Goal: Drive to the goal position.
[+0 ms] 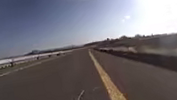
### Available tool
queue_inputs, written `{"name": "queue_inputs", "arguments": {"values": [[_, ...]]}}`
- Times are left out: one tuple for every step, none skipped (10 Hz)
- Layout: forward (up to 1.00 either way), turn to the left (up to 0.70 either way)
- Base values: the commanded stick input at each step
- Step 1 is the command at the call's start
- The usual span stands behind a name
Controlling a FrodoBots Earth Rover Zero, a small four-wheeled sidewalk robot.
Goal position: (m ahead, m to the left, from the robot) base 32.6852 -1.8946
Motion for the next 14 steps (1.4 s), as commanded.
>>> {"name": "queue_inputs", "arguments": {"values": [[0.7, 0.0], [0.7, 0.0], [0.7, 0.0], [0.7, 0.0], [0.7, 0.0], [0.7, 0.0], [0.7, 0.0], [0.7, 0.0], [0.7, 0.0], [0.7, 0.0], [0.7, 0.0], [0.7, 0.0], [0.7, 0.0], [0.7, 0.0]]}}
